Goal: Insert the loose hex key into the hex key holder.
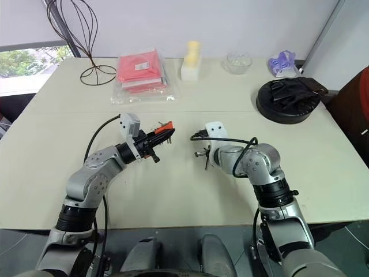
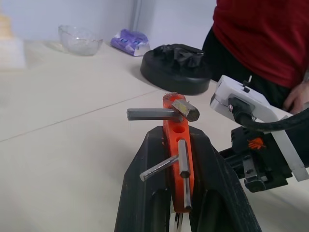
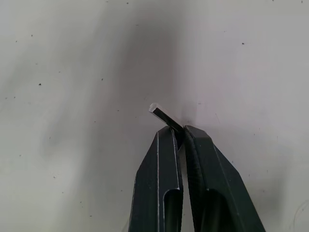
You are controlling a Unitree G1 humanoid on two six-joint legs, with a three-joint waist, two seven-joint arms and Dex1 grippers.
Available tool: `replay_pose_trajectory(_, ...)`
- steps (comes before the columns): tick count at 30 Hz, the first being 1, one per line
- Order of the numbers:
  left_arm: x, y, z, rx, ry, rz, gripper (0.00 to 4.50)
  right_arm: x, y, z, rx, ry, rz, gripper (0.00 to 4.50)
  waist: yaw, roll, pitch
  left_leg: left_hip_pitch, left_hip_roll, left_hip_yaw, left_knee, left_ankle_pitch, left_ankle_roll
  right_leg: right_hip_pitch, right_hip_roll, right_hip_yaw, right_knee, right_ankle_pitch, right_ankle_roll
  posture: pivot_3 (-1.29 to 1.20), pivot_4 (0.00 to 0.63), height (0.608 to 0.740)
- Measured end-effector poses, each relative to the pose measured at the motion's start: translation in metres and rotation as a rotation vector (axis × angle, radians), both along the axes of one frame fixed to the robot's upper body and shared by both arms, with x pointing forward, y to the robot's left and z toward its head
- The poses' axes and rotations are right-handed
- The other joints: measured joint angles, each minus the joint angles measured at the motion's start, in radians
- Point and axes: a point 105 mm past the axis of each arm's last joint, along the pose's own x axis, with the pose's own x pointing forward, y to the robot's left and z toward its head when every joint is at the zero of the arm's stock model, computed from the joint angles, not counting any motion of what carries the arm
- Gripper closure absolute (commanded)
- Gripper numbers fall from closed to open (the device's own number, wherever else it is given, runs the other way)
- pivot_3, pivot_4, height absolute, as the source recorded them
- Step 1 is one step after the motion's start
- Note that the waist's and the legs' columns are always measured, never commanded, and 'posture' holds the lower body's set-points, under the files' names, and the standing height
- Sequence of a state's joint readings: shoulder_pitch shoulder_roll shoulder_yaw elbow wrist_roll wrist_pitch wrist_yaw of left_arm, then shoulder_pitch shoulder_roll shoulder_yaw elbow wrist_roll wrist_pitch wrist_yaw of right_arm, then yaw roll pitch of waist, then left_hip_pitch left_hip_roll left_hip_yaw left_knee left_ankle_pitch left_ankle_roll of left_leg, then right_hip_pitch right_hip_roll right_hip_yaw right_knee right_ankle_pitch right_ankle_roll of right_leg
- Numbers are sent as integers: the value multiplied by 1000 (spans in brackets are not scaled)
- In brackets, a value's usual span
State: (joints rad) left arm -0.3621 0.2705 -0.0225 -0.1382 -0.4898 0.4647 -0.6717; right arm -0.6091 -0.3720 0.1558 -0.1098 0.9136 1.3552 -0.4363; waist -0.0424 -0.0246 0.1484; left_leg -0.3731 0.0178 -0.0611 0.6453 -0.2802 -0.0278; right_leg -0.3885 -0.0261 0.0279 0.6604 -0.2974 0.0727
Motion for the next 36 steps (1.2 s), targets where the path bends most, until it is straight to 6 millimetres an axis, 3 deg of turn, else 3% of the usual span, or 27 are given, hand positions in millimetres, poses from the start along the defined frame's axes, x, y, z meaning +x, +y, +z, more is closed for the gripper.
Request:
replay_pose_trajectory(6,0,1,0,4,-2,3,4500,7,-2,7,5,-30,16,4421,0,2,1,0,0,0,0,0,0,-1,-1,0,0,0,0,0,150,740)
replay_pose_trajectory(8,1,2,0,8,-4,5,4500,18,-6,15,0,-65,-12,4421,0,6,5,-2,-1,0,0,0,0,-3,-1,1,0,0,0,0,150,740)
replay_pose_trajectory(10,2,8,-1,28,-2,6,4500,40,-16,42,10,-186,-76,4421,2,16,14,-10,-2,1,1,0,0,-10,-2,2,1,0,1,0,150,740)
replay_pose_trajectory(14,9,17,3,34,25,-33,4500,69,-16,130,148,-534,-85,4421,2,18,15,-31,-2,1,2,1,-2,-32,0,-1,6,1,2,0,150,740)
replay_pose_trajectory(16,14,19,15,30,17,-93,4500,70,-6,167,238,-703,-1,4421,1,18,15,-36,-1,0,1,2,-3,-38,0,-2,7,1,2,0,150,740)
replay_pose_trajectory(19,23,25,35,32,29,-201,4500,61,13,196,384,-861,154,4421,1,19,16,-36,-2,1,1,1,-2,-38,-1,-3,7,1,2,0,150,740)
replay_pose_trajectory(24,30,22,65,-1,37,-370,4500,45,34,220,482,-1034,330,4421,0,19,17,-36,-3,2,3,4,-8,-37,-2,-2,6,1,2,0,150,740)
replay_pose_trajectory(28,30,15,86,-10,11,-469,4500,34,50,228,500,-1120,425,4421,-1,19,17,-36,-3,1,2,5,-9,-37,-1,-2,7,1,2,0,150,740)
replay_pose_trajectory(36,33,12,99,-17,9,-529,4500,27,58,227,490,-1187,476,4421,-2,19,17,-36,-3,1,2,8,-14,-38,-1,-2,8,1,2,0,150,740)
